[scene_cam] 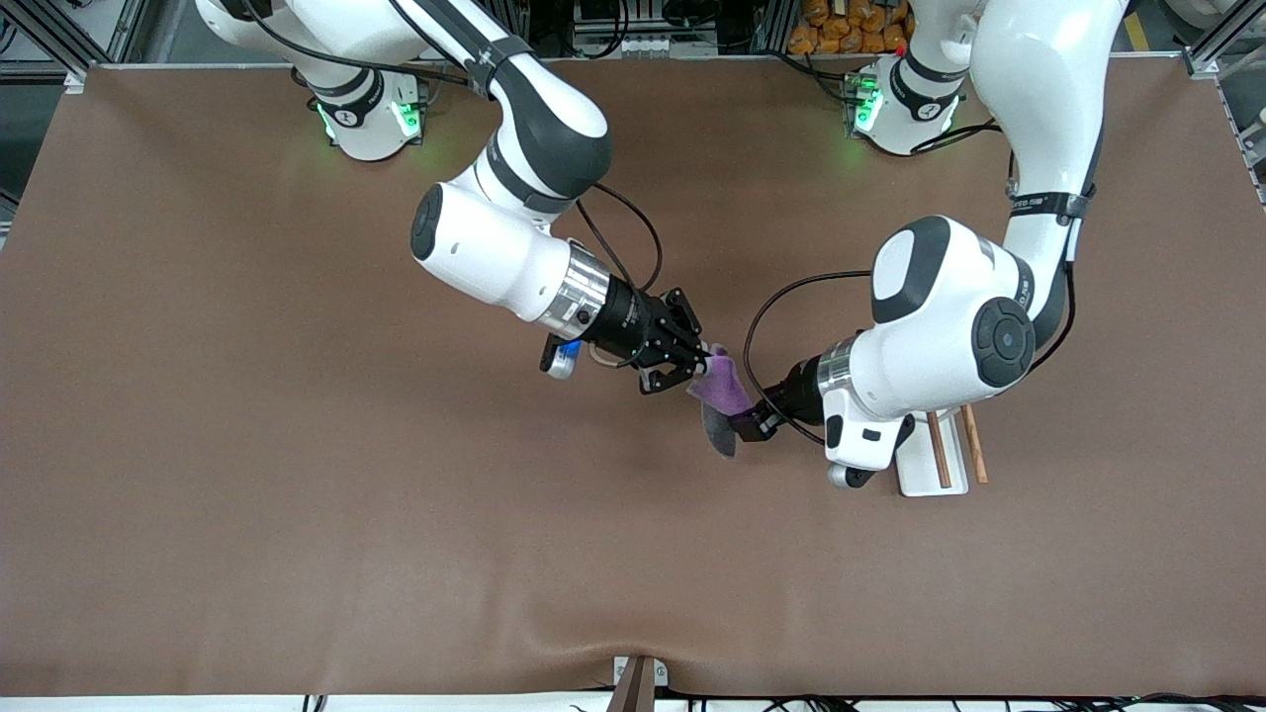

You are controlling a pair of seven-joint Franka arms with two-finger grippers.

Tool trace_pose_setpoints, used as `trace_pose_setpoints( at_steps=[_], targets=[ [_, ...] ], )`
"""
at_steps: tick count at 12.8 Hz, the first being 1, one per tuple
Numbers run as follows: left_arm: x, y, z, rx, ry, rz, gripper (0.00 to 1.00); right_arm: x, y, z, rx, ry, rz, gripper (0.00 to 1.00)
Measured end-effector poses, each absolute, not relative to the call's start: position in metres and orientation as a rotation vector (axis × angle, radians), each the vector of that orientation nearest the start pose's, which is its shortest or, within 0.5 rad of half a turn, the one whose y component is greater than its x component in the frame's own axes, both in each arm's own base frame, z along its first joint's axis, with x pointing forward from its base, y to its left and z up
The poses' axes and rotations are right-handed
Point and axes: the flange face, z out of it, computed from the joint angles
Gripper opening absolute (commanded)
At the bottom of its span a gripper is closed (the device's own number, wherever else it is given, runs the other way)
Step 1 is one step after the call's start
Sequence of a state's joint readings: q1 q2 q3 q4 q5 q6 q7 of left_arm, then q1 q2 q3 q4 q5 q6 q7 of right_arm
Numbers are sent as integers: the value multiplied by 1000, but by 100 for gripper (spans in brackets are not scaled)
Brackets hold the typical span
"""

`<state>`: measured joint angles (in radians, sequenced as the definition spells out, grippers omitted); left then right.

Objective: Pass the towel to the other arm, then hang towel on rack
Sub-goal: 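Carry the towel toward the left gripper while the left gripper approaches, then grasp the towel's hanging end with the left gripper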

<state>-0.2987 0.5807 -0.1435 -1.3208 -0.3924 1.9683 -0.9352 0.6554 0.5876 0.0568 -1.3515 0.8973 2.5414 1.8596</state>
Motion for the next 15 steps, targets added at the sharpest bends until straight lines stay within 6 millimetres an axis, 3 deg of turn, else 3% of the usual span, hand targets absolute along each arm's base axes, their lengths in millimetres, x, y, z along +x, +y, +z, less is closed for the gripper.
trace_pose_setpoints(
  at_steps=[9, 12, 15],
  targets=[
    [657, -315, 414, -3314, -1129, 415, 36, 593, 481, 449, -1460, 1800, 677, 0],
    [656, -315, 414, -3314, -1129, 415, 2, 593, 481, 449, -1460, 1799, 676, 0],
    [657, -315, 416, -3317, -1129, 411, 0, 593, 481, 448, -1468, 1801, 683, 0]
  ],
)
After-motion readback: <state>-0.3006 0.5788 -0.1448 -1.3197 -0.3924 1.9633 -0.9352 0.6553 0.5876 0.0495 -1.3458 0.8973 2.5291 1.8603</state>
